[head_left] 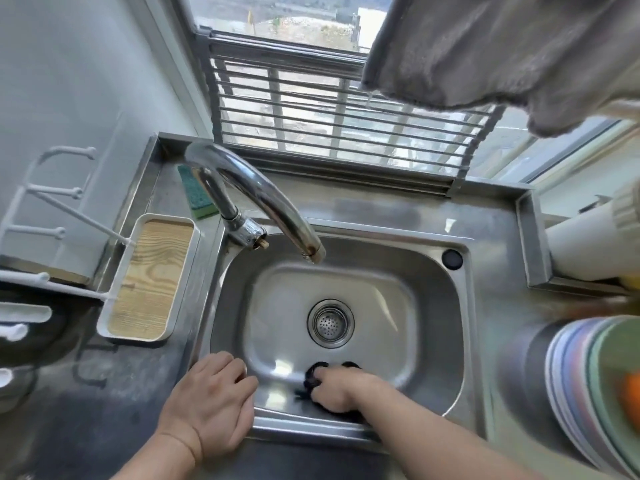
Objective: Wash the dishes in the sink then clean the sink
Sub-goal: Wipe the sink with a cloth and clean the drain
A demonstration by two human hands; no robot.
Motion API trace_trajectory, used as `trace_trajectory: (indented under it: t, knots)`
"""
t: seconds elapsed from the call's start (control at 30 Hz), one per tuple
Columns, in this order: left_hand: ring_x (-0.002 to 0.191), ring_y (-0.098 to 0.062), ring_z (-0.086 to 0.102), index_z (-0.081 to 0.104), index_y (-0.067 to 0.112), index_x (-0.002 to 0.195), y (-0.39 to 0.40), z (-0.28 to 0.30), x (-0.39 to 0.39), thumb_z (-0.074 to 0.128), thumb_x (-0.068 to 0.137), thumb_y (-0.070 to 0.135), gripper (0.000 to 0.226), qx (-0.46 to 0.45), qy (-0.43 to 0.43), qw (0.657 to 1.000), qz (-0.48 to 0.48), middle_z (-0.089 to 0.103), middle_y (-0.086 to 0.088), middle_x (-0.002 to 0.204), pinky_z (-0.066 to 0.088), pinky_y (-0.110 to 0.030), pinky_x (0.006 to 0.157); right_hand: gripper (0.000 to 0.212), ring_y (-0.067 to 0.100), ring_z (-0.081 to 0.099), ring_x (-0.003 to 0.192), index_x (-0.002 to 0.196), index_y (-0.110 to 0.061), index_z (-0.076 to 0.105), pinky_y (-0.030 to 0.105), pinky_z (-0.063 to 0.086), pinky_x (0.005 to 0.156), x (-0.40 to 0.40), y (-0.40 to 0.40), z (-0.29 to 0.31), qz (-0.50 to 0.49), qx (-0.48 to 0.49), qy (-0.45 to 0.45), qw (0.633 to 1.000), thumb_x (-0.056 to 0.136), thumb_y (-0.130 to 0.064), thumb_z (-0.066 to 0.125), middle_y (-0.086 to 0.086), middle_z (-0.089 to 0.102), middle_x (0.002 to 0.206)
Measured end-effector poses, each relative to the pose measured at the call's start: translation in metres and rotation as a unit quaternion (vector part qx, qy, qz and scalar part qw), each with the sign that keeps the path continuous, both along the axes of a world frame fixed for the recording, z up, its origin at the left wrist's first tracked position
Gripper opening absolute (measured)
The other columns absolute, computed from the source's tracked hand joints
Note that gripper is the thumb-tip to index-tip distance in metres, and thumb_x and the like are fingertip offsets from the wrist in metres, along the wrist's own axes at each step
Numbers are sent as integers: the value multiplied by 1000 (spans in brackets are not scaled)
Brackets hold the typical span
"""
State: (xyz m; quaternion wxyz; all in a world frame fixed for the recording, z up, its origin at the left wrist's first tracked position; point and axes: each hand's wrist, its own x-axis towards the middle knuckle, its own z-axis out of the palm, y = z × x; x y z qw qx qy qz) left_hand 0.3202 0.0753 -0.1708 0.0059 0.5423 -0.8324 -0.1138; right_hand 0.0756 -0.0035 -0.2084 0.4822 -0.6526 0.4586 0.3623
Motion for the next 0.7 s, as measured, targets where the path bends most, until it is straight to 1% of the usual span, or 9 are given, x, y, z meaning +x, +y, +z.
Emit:
trace_trajectory:
  t: [0.1, 0.23, 0.37, 0.5, 0.57, 0.6, 0.63, 0.67, 0.7]
  knots:
    - [75, -27, 55, 63, 24, 73, 0, -2, 1, 63, 73, 32, 8, -7, 14, 1000, -6, 56, 1, 81, 44, -41, 75, 45, 37, 51, 131, 134, -19, 54, 41, 41, 102, 39, 12, 25, -74, 26, -110, 991, 97, -43, 45, 17, 50, 148]
    - [77, -26, 58, 70, 23, 84, -3, -3, 2, 60, 68, 34, 22, -4, 14, 1000, 4, 59, 3, 85, 39, -39, 77, 25, 32, 57, 117, 116, -23, 56, 38, 42, 87, 18, 24, 61, -92, -11, -164, 982, 98, -38, 48, 12, 58, 129]
    - [74, -30, 59, 75, 20, 90, -2, -7, 5, 55, 69, 36, 33, -10, -6, 1000, -25, 61, 0, 82, 37, -41, 77, 38, 31, 56, 121, 126, -27, 49, 42, 47, 96, -66, 54, 91, -48, -157, -78, 983, 100, -55, 46, 2, 51, 132]
    - [74, -31, 60, 76, 21, 89, -1, -9, 9, 54, 70, 36, 33, 7, -26, 999, -28, 61, -1, 79, 38, -43, 75, 42, 27, 64, 101, 101, -25, 65, 39, 55, 86, -156, 62, 102, 90, -298, -9, 950, 89, -63, 50, -1, 61, 112]
    - [73, -32, 60, 75, 22, 86, 3, -4, 7, 54, 69, 36, 30, 26, -38, 998, -30, 60, -1, 78, 41, -43, 73, 39, 24, 63, 102, 93, -26, 71, 38, 57, 89, -182, 65, 105, 145, -344, 22, 927, 80, -59, 55, -3, 64, 105]
    - [72, -31, 59, 74, 23, 82, 4, 9, 1, 55, 67, 34, 27, 77, -49, 996, -11, 59, 0, 76, 41, -43, 71, 39, 24, 63, 106, 92, -25, 72, 38, 58, 91, -187, 70, 105, 150, -361, 35, 920, 78, -57, 56, -2, 64, 105]
    - [69, -30, 57, 72, 25, 79, 3, -1, -3, 55, 65, 33, 23, 76, -31, 997, -9, 56, 1, 73, 41, -42, 70, 39, 25, 64, 108, 91, -24, 74, 37, 59, 91, -184, 75, 104, 138, -377, 55, 914, 76, -56, 57, -2, 64, 104]
    - [66, -29, 56, 70, 26, 76, -2, 10, 2, 55, 62, 33, 21, 144, -29, 989, 0, 54, 1, 70, 41, -41, 68, 38, 26, 65, 109, 89, -23, 74, 36, 60, 91, -175, 81, 101, 96, -381, 74, 916, 74, -55, 60, -1, 64, 103]
    - [64, -28, 55, 69, 28, 74, 2, 11, 7, 55, 60, 33, 20, 142, -3, 990, -2, 52, 2, 68, 42, -39, 65, 37, 27, 65, 111, 87, -23, 74, 36, 60, 91, -163, 90, 94, 36, -389, 76, 917, 72, -55, 64, -1, 62, 103]
